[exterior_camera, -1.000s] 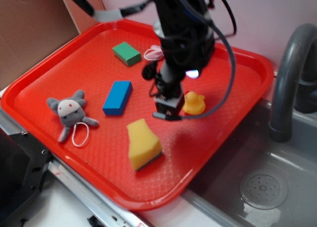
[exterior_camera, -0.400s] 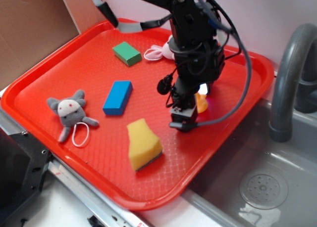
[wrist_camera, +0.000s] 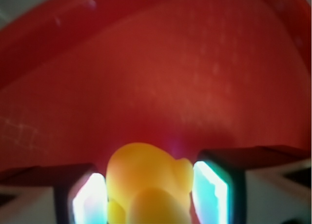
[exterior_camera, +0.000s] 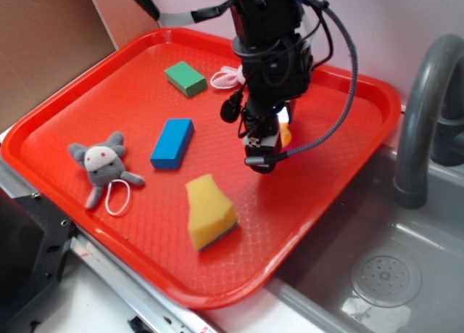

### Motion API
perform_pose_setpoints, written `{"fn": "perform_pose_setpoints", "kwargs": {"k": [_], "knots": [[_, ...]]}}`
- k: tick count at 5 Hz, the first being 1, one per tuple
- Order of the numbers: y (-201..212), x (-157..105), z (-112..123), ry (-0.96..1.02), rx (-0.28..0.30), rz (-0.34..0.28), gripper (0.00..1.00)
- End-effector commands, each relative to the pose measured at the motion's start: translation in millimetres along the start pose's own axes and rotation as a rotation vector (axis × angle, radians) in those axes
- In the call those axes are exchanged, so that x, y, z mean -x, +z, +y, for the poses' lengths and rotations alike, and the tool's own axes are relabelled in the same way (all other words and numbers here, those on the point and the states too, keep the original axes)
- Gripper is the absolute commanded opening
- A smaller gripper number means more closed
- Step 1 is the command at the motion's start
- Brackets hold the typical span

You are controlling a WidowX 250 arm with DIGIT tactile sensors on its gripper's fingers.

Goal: Grab the yellow duck.

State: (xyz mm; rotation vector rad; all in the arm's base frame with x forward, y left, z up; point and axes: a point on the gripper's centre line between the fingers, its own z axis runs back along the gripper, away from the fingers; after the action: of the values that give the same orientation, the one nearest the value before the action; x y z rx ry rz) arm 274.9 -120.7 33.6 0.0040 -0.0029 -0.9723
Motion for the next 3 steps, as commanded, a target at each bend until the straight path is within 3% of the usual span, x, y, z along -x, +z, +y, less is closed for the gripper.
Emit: {"fn": "perform_pose_setpoints", "kwargs": {"k": [1, 2, 3], "knots": [[118.2, 57.2, 21.8, 0.494, -0.26, 0.116, 0.0], [162.4, 95.3, 17.6, 0.745, -0.202, 0.116, 0.0], [192.2, 102.3, -8.2, 0.995, -0.094, 0.107, 0.0]]}}
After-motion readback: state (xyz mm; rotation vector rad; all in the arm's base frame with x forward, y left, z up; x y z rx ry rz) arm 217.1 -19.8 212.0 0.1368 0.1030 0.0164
